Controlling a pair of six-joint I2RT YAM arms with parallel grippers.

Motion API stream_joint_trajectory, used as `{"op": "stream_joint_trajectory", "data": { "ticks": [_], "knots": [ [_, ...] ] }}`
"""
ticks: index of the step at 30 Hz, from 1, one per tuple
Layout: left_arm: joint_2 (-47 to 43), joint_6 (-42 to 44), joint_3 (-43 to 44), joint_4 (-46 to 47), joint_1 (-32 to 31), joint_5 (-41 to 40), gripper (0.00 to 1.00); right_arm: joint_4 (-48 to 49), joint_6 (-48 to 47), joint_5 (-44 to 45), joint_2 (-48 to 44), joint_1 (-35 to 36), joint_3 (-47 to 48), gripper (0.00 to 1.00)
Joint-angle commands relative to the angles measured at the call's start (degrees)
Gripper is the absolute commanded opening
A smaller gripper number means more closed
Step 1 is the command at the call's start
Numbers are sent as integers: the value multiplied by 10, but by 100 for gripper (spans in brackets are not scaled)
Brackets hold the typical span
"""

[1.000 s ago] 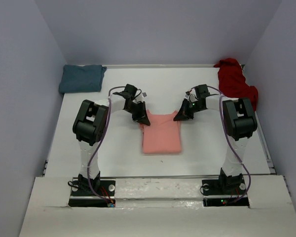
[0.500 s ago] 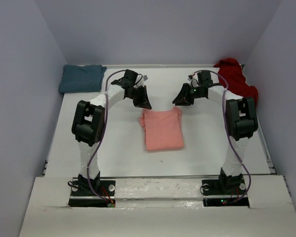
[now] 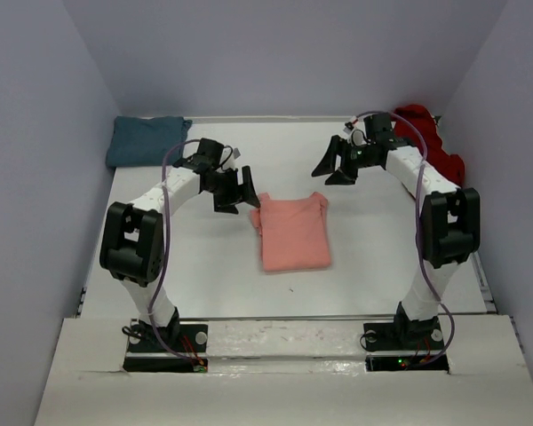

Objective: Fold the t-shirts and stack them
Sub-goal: Neatly place the folded tshirt to the corner

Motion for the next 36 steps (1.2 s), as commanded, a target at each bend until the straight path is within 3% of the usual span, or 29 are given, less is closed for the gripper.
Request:
{"op": "stream_joint_trajectory", "data": {
  "ticks": [1, 7, 16, 25, 36],
  "knots": [
    [-10, 8, -63, -32, 10, 0, 87, -101, -60, 91, -40, -2, -19, 72],
    [-23, -3, -122, -15, 10, -9, 89, -103, -64, 118, -77, -2, -64, 72],
    [-4, -44, -197, 94, 10, 3, 90, -94, -58, 107, -106, -2, -87, 72],
    [59, -73, -175, 167, -3, 35, 89, -96, -56, 104, -126, -2, -98, 72],
    [114, -75, -124, 167, -32, 21, 89, -96, -55, 100, -132, -2, -104, 72]
  ]
}}
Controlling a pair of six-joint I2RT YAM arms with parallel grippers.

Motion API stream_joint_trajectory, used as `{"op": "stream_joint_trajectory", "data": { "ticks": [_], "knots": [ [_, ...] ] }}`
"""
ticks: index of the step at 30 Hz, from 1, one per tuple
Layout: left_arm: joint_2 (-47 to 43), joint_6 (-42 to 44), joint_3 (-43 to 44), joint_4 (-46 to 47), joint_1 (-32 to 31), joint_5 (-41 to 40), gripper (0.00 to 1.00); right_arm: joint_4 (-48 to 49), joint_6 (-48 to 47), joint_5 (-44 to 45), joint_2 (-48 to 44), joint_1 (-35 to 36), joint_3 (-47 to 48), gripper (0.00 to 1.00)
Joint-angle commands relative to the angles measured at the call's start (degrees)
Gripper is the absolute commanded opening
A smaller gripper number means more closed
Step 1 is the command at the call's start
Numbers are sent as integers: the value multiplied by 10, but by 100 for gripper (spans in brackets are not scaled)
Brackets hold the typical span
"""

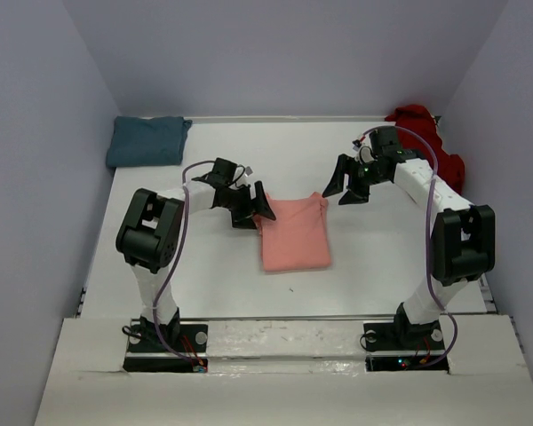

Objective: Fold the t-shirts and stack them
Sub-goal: Neatly place the folded tshirt to the corner

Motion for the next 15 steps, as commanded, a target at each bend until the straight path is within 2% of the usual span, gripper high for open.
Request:
{"op": "stream_joint_trajectory", "data": {
  "ticks": [1, 7, 9, 11, 15],
  "knots": [
    [38, 18, 15, -11, -17, -59, 89, 4, -6, -3, -27, -2, -1, 72],
    [68, 19, 40, -12, -37, -65, 84, 6, -6, -3, -29, -2, -1, 72],
    [76, 20, 45, -10, -41, -63, 52, 6, -6, -3, -30, -2, -3, 72],
    [85, 19, 49, -11, -41, -55, 43, 6, -5, -3, -30, -2, -3, 72],
    [102, 21, 53, -15, -41, -52, 36, 6, -5, -2, -30, -2, -4, 72]
  ]
}}
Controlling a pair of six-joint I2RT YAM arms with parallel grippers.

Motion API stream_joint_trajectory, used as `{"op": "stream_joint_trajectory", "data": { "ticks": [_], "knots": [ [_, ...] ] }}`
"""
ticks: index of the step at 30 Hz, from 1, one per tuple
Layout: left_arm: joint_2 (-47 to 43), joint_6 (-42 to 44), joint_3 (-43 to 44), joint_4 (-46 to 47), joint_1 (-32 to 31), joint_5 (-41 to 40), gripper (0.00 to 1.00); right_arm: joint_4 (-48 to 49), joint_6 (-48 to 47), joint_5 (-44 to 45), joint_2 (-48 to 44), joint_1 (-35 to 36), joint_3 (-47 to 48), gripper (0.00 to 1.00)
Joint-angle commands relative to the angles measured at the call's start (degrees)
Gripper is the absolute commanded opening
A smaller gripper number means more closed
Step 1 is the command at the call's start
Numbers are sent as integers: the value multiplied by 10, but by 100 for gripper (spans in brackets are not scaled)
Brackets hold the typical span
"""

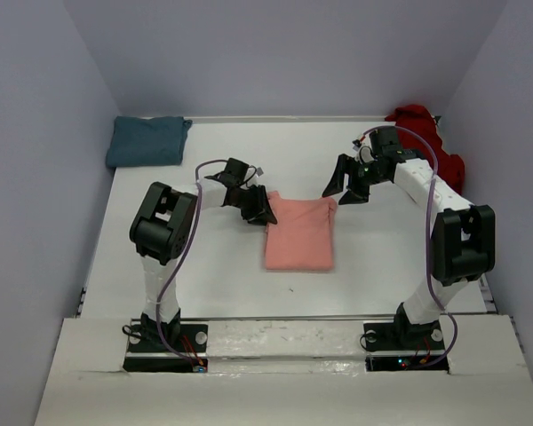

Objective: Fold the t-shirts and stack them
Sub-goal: Neatly place the folded tshirt to the corner

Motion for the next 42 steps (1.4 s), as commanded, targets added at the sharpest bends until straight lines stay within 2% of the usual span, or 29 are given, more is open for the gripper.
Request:
{"op": "stream_joint_trajectory", "data": {
  "ticks": [1, 2, 3, 4, 12, 19, 27, 32, 39, 42],
  "knots": [
    [35, 20, 0, -33, -4, -44, 30, 6, -5, -1, -32, -2, -2, 72],
    [36, 21, 2, -36, -4, -49, 24, 6, -4, -2, -32, -2, -3, 72],
    [38, 22, 6, -38, -4, -51, 6, 7, -4, -2, -32, -2, -2, 72],
    [40, 23, 9, -45, -5, -58, 0, 6, -3, -1, -33, -2, -1, 72],
    [80, 41, 78, -94, 4, -100, 0, 6, 0, 4, -40, -2, 6, 72],
    [132, 75, 221, -168, 48, -149, 0, 6, 1, -2, -48, -2, -2, 72],
    [191, 129, 395, -269, 109, -254, 0, 4, 2, -9, -59, -2, -10, 72],
    [220, 146, 471, -294, 141, -274, 0, 4, 4, -10, -68, -2, -18, 72],
    [284, 189, 603, -334, 168, -352, 0, -2, 6, -17, -85, -2, -27, 72],
    [298, 199, 621, -333, 176, -381, 0, -5, 9, -21, -91, -2, -31, 72]
  ]
}}
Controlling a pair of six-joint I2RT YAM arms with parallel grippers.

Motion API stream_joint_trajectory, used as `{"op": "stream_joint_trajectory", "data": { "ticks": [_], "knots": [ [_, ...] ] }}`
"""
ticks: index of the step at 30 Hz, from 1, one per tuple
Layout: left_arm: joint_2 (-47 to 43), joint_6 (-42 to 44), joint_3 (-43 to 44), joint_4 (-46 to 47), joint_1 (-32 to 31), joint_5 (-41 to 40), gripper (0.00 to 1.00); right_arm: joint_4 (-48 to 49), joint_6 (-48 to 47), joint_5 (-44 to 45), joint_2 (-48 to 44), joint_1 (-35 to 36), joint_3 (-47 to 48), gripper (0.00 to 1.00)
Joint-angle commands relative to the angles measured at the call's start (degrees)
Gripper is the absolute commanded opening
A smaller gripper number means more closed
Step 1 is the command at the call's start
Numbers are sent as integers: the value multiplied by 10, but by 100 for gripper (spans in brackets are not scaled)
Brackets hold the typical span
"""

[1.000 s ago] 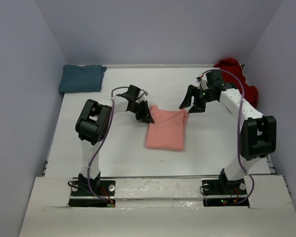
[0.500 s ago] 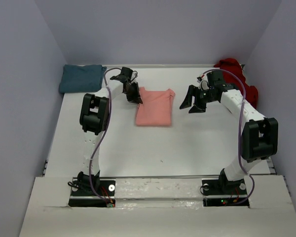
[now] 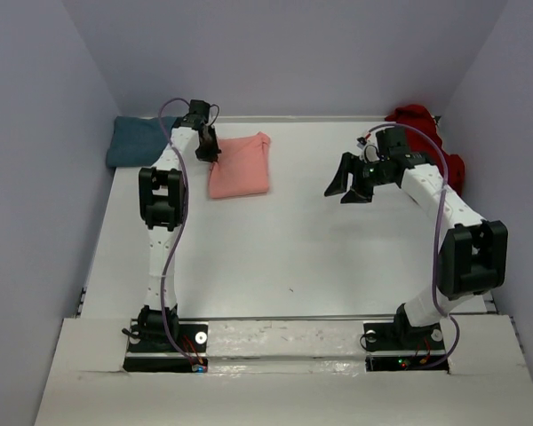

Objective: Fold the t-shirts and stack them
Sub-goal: Neatly place the folded tshirt to the corner

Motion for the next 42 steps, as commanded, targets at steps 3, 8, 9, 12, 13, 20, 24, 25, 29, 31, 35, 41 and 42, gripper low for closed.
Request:
{"op": "stream_joint_trajectory", "data": {
  "ticks": [3, 8, 9, 12, 13, 20, 24, 25, 29, 31, 35, 41, 42],
  "knots": [
    [27, 46, 34, -10, 22, -74, 0, -3, 13, -19, -41, -2, -17, 72],
    [29, 68, 33, 56, 34, -107, 0, -16, 14, -18, -55, -2, -23, 72],
    [34, 73, 39, 61, 35, -114, 0, -19, 14, -18, -57, -2, -25, 72],
    [60, 80, 83, 65, 46, -126, 0, -24, 17, -18, -66, -2, -31, 72],
    [65, 79, 103, 68, 49, -125, 0, -25, 19, -19, -68, -2, -31, 72],
    [81, 75, 114, 119, 67, -104, 6, -35, 28, -16, -86, -2, -48, 72],
    [86, 65, 128, 129, 73, -93, 39, -35, 34, -20, -90, -2, -54, 72],
    [84, 63, 121, 141, 73, -85, 56, -37, 34, -19, -88, -2, -54, 72],
    [71, 58, 119, 162, 73, -62, 68, -42, 31, -22, -80, -2, -46, 72],
    [62, 52, 118, 176, 73, -39, 70, -44, 27, -22, -77, -2, -40, 72],
    [28, 42, 96, 198, 73, -35, 70, -45, 27, -25, -69, -2, -36, 72],
    [-38, 23, 54, 209, 73, -7, 69, -42, 22, -31, -55, -2, -34, 72],
    [-60, 20, 44, 210, 73, -3, 69, -40, 21, -33, -52, -2, -34, 72]
  ]
}}
